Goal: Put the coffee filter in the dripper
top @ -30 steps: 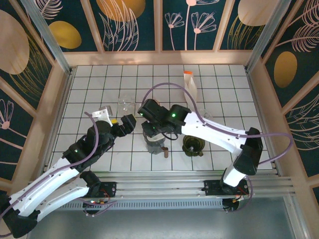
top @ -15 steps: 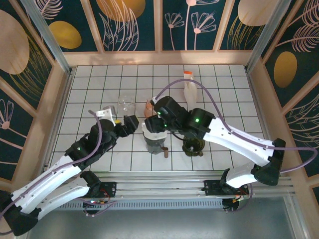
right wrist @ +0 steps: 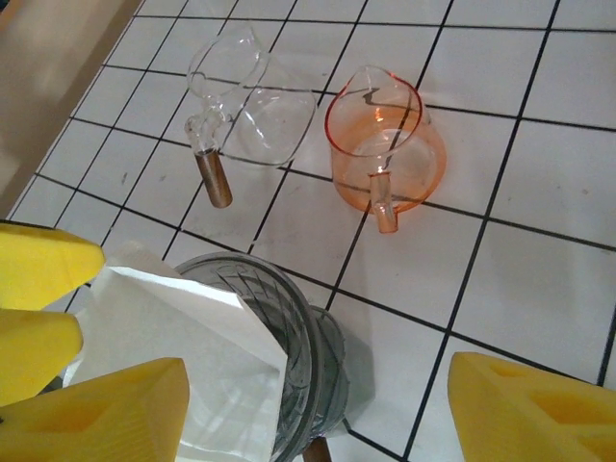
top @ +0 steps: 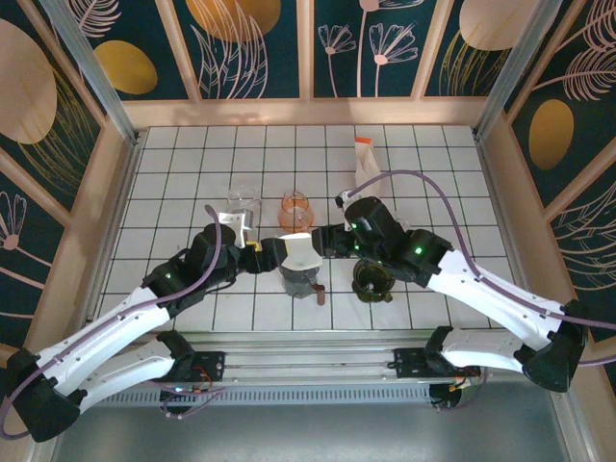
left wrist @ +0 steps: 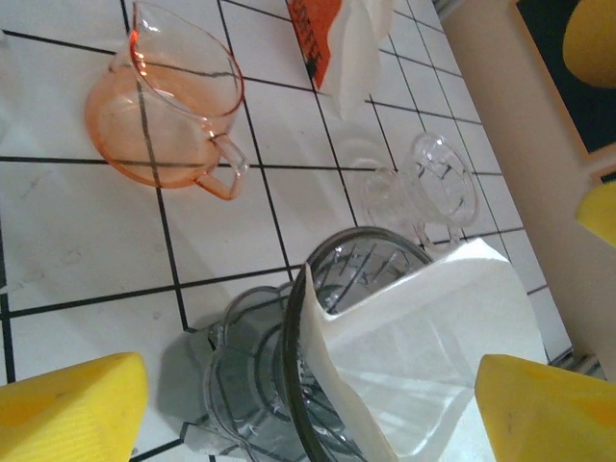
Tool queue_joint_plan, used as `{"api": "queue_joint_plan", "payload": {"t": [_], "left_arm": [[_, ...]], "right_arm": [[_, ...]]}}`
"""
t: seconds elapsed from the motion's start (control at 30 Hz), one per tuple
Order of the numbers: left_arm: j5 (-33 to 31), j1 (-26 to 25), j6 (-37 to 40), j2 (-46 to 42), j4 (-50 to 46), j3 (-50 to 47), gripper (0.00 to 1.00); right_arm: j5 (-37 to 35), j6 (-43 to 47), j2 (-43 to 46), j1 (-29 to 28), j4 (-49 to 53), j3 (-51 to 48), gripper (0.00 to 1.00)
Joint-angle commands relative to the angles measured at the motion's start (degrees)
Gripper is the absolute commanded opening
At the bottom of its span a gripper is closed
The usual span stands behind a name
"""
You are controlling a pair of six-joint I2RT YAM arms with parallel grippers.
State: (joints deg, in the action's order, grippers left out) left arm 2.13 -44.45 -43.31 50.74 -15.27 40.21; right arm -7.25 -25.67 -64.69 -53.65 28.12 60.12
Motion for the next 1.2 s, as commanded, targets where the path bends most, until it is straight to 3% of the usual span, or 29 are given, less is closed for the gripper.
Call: {"api": "queue_joint_plan", "payload": {"t": [0.0,0.4,0.67,1.0,1.17], "left_arm": [[3.5,-0.19,1.04,0.4,-0.78,0.99,0.86],[5.33,-0.2,-0.55,1.78,1.63,-2.34,0.72],[5.35,-0.18,-1.71,-0.95,2.85,-3.38,0.73],[5.31,-0.19,-2.31,-1.42,3.18,-4.56,0.57],[4.17,-0.13,-2.31,-1.35,2.87,-5.49,0.5]], "right_arm": [[3.49,-0.26,0.05,0.78,-4.44,-2.46,0.69],[5.53,-1.7,-0.01,1.7,-8.37,-7.37,0.5],[6.01,-2.28,-0.76,1.66,-9.94,-8.35,0.51],[5.93,-2.76,-0.73,1.62,-10.19,-8.7,0.5],[5.58,-3.26,-0.62,1.62,-10.5,-9.78,0.45]]}}
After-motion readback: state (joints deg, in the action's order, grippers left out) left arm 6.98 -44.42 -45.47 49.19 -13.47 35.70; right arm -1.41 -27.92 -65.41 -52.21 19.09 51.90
